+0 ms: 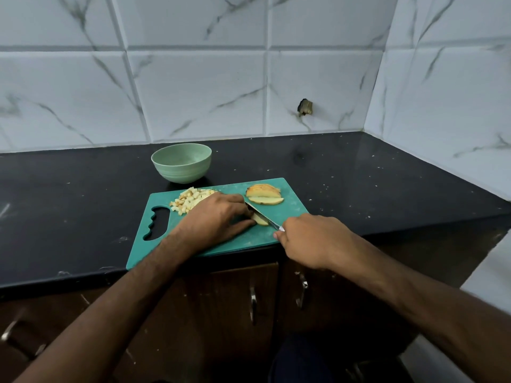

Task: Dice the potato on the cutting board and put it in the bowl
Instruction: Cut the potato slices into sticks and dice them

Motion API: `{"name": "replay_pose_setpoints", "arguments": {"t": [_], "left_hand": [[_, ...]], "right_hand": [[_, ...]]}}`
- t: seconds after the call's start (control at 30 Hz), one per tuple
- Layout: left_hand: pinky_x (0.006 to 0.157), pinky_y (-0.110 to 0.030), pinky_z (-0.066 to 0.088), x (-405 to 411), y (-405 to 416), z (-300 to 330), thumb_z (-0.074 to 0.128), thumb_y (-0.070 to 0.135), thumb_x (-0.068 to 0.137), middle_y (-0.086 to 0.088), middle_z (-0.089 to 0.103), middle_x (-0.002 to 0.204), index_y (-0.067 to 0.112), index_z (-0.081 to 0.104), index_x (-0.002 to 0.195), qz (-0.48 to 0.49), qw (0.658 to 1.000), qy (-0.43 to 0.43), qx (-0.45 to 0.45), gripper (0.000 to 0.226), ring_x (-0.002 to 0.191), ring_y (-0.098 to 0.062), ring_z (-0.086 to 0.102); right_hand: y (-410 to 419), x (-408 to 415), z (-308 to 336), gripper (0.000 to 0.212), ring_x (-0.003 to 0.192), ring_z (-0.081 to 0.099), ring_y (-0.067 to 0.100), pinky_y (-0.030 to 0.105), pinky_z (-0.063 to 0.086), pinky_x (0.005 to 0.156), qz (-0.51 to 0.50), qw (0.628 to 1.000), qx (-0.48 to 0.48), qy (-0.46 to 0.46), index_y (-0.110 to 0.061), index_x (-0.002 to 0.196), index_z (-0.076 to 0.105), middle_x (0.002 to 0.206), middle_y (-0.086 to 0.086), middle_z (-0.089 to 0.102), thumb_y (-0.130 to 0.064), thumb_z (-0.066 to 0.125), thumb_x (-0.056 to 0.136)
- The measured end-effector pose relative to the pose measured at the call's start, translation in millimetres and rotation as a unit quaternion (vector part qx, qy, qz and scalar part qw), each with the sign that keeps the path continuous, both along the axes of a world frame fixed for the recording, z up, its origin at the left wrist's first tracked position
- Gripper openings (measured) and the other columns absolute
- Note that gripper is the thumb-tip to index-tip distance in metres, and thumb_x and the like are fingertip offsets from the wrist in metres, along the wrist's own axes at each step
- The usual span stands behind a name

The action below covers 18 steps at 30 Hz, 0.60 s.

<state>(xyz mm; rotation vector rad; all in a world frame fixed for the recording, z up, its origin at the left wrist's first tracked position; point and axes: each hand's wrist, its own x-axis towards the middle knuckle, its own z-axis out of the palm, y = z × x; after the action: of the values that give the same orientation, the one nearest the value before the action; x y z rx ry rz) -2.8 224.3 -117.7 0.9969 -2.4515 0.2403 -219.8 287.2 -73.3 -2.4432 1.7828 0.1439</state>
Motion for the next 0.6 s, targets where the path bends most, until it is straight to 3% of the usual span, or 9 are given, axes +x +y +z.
{"name": "replay_pose_setpoints", "arguments": {"t": [0.27, 0.6], "left_hand": [[0.072, -0.035, 0.052, -3.4, -1.3, 0.3, 0.056, 0.044, 0.096, 0.005, 0.071, 0.09, 0.018, 0.077, 0.095, 0.018, 0.999, -0.033, -0.032, 0.034, 0.077, -0.015, 0.066], [0.066, -0.034, 0.057, -2.0, 6.3, -0.5, 0.066, 0.034, 0.094, 0.003, 0.068, 0.093, 0.014, 0.077, 0.1, 0.005, 1.0, 0.019, -0.001, 0.023, 0.076, -0.013, 0.065]], "right_hand": [[2.8, -6.1, -10.4, 0.035, 0.073, 0.052, 0.01, 0.037, 0.041, 0.068, 0.002, 1.0, 0.007, -0.027, -0.022, 0.089, 0.049, 0.083, -0.004, 0.052, -0.047, 0.033, 0.109], [22.7, -35.6, -13.8, 0.039, 0.07, 0.055, 0.009, 0.031, 0.041, 0.06, -0.016, 1.0, -0.011, -0.018, -0.027, 0.086, 0.049, 0.082, -0.005, 0.054, -0.053, 0.029, 0.108]]}}
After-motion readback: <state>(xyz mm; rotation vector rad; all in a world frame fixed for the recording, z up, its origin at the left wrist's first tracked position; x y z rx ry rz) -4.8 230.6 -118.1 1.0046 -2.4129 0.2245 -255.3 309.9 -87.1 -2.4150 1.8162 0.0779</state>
